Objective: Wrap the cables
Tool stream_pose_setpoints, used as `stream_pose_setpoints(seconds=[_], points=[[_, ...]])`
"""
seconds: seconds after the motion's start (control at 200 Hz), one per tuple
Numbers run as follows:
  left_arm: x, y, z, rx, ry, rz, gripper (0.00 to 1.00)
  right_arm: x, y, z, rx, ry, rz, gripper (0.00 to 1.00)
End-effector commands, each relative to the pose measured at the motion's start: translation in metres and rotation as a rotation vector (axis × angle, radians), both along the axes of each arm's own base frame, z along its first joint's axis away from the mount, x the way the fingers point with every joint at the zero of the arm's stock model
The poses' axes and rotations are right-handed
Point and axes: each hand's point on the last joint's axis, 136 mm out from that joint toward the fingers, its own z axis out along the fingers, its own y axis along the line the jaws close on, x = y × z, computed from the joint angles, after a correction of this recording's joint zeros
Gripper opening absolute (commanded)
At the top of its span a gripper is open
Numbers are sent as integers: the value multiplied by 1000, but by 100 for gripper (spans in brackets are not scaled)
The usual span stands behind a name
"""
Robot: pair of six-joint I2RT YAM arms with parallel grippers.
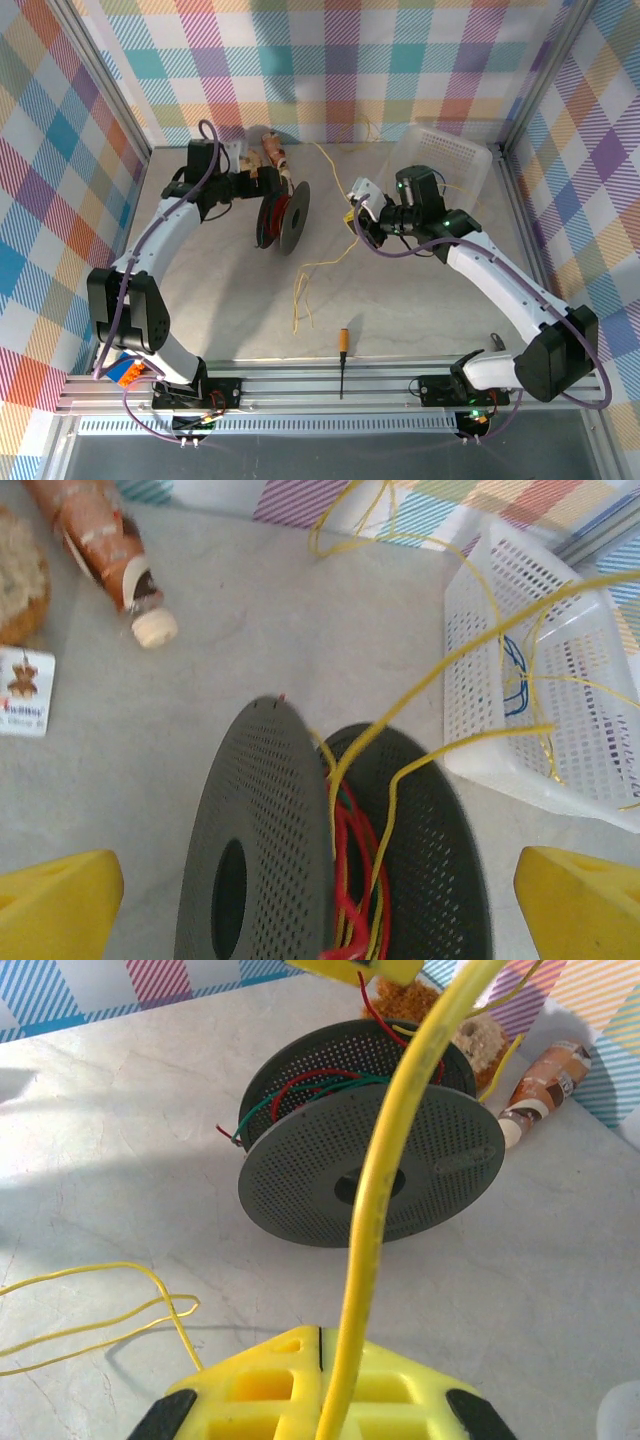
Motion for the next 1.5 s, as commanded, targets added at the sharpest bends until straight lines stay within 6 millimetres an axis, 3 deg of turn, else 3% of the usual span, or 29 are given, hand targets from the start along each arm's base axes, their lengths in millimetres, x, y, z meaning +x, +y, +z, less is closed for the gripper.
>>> stream_pose_setpoints(seconds=[0.0, 0.095, 0.37, 0.605, 0.915, 1.23, 1.495], points=[[-5, 8, 1, -25, 2, 54, 100, -2, 0, -17, -17, 68, -7, 0], [-11, 13, -5, -18, 17, 77, 100, -2, 0, -15, -10, 65, -8, 0], [-11, 13, 10, -32, -38, 79, 100, -2, -1, -7, 6, 46, -18, 0], [-11, 9, 2, 9, 5, 33, 100, -6, 6, -20, -17, 106, 37, 0], [-15, 6, -10, 97, 52, -31, 83, -2, 13, -18, -3, 134, 55, 0], [-14, 3, -27, 202, 88, -44, 81, -10, 19, -3, 52, 158, 100, 0], [-17, -3, -17, 181, 54, -67, 81, -11, 12, 3, 91, 256, 104, 0]])
